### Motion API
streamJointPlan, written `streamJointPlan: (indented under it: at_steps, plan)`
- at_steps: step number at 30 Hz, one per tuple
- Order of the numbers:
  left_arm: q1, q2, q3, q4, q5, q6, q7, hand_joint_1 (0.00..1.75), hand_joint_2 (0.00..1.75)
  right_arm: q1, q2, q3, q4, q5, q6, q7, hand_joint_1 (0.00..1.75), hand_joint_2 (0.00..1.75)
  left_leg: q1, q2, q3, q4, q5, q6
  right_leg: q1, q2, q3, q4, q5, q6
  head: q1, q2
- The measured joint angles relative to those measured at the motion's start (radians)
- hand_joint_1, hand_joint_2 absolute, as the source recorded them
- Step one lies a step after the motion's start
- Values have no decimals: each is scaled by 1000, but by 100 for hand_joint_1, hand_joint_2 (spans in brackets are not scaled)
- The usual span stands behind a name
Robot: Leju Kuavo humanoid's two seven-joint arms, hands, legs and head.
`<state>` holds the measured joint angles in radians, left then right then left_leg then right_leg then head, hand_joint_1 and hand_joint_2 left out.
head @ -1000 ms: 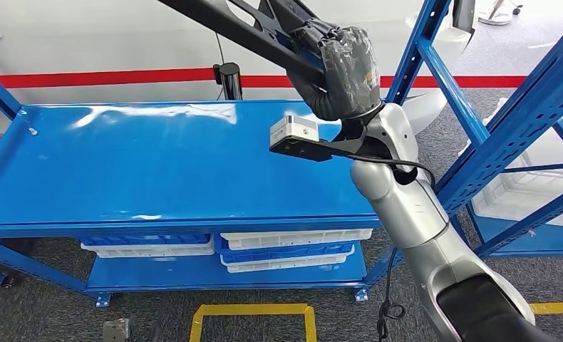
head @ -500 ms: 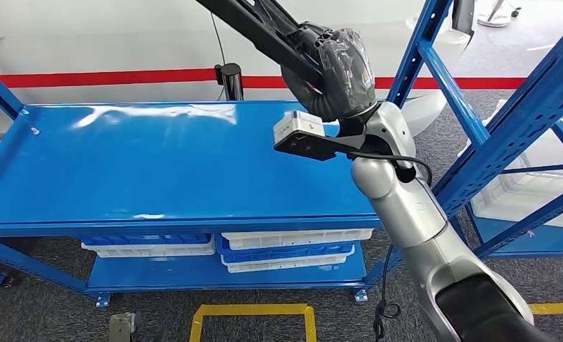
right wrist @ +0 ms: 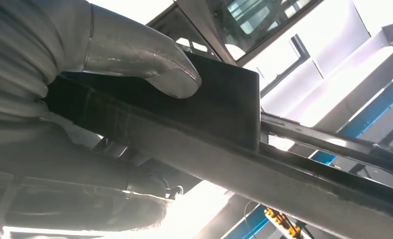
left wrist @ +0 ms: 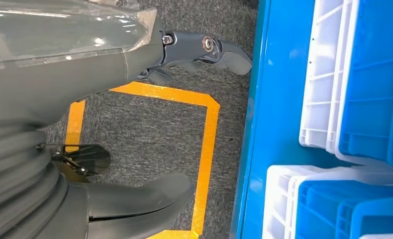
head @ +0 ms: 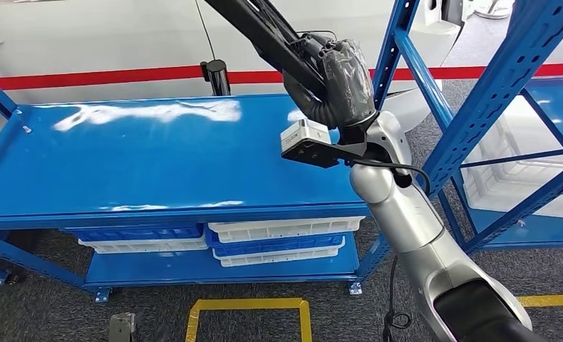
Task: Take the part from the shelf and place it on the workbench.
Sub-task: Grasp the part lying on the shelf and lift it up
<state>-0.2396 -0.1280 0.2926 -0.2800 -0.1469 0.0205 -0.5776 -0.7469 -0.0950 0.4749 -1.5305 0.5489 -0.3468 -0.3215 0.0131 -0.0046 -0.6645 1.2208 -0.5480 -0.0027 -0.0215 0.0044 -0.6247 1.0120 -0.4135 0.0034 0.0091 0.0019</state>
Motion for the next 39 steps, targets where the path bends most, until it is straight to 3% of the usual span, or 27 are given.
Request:
streamJointPlan:
  at_steps: [2,4,6,8,10,12,13,14,15,17,18,20,22,24,26,27,28,29,30,31,33,35,36,38,39]
  plan:
    - [-5,2,0,0,0,-1,0,0,175,1,0,-2,2,0,-1,-2,175,175,-3,0,94,-142,39,10,2,0,-6,0,8,7,0,0]
    - [-10,4,0,0,1,-2,0,0,175,1,0,-4,2,-2,-2,-5,175,175,-11,-1,135,-211,51,19,2,-2,-10,-1,17,18,1,0]
    - [-11,5,0,0,1,-3,0,0,175,0,1,-5,3,-15,1,-11,175,175,-18,-1,130,-218,62,29,1,-4,-12,-4,29,33,2,0]
    - [-13,5,-1,0,1,-3,0,0,175,1,2,-5,4,-36,9,-19,175,175,-16,4,123,-231,83,42,3,-5,-26,10,16,40,3,0]
    - [-15,4,-1,0,2,-2,0,0,175,2,2,-4,4,-51,17,-24,175,175,-13,8,109,-240,106,54,5,-5,-61,95,-48,30,6,0]
    - [-16,4,0,0,6,-2,-1,0,175,7,4,-1,4,-56,22,-26,175,175,-13,9,85,-241,125,59,5,-5,-105,233,-124,22,8,0]
    - [-15,4,0,1,8,-2,-1,0,175,11,5,0,4,-58,25,-27,175,175,-13,9,72,-240,134,59,4,-5,-115,284,-145,26,8,0]
    - [-15,3,0,1,10,-2,-2,0,175,13,7,1,3,-60,27,-27,175,175,-12,9,60,-239,143,57,3,-5,-107,301,-150,33,9,0]
    - [-15,2,0,1,12,-2,-2,0,175,15,8,2,3,-63,30,-27,175,175,-12,9,48,-238,151,54,2,-5,-81,279,-141,43,9,0]
    - [-15,2,0,2,16,-2,-5,0,175,15,12,3,-3,-68,39,-20,175,175,-9,8,27,-231,165,45,-4,-6,18,138,-109,61,9,0]
    - [-15,2,1,2,19,-2,-7,0,175,15,15,4,-8,-70,45,-15,175,175,-9,8,17,-226,171,39,-3,-4,65,69,-101,62,9,0]
    - [-13,2,1,2,26,-2,-11,0,175,17,21,6,-19,-73,54,-5,175,175,-11,7,3,-217,182,28,1,0,106,-2,-99,53,9,0]
    - [-9,2,2,2,29,-3,-12,0,175,18,25,9,-25,-73,58,2,175,175,-11,6,-3,-214,192,18,3,2,96,1,-92,39,9,0]
    - [-6,4,2,2,31,-3,-13,0,175,17,29,10,-29,-74,60,4,175,175,-6,4,-20,-192,163,8,-2,0,82,3,-77,16,8,0]
    - [-4,5,2,2,32,-3,-14,0,175,15,34,11,-32,-74,62,4,175,175,-2,3,-53,-100,73,-3,-3,-3,61,2,-57,-5,7,0]
    - [-3,5,2,2,32,-4,-14,0,175,15,37,12,-33,-74,63,5,175,175,-2,3,-72,-33,25,-6,0,-3,49,3,-46,-10,7,0]
    - [-3,5,2,2,33,-4,-15,0,175,16,38,13,-33,-75,63,7,175,175,-1,3,-85,28,-4,-9,2,-3,36,3,-37,-11,6,0]
    - [-2,5,2,2,36,-4,-16,0,175,17,40,14,-33,-77,64,10,175,175,-1,2,-87,68,-13,-8,4,-3,24,4,-27,-12,7,0]
    - [0,5,2,2,38,-4,-17,0,175,17,41,15,-33,-80,64,14,175,175,-1,2,-73,76,-2,-6,7,-3,11,4,-17,-11,6,0]
    - [0,5,2,2,40,-4,-19,0,175,18,42,15,-34,-82,64,18,175,175,-2,2,-40,47,20,0,9,-3,0,4,-8,-10,6,0]
    - [0,6,3,1,43,-4,-22,0,175,18,44,15,-37,-86,63,23,175,175,-7,1,64,-81,47,19,14,-2,-18,4,9,-5,6,0]
    - [0,7,3,0,43,-2,-25,0,175,20,46,11,-43,-87,62,27,175,175,-15,0,137,-187,38,32,15,-4,-26,3,24,5,8,0]
    - [1,7,3,-1,43,-1,-26,0,175,21,47,9,-46,-87,60,29,175,175,-19,1,147,-209,34,37,14,-6,-28,1,32,12,8,0]
    - [2,6,3,0,43,0,-27,0,175,26,47,3,-48,-88,58,33,175,175,-23,3,141,-224,54,47,13,-7,-33,-3,42,25,8,0]
    - [1,5,3,0,44,1,-27,0,175,29,46,0,-48,-90,58,35,175,175,-22,6,135,-232,68,54,14,-7,-42,8,30,26,8,0]
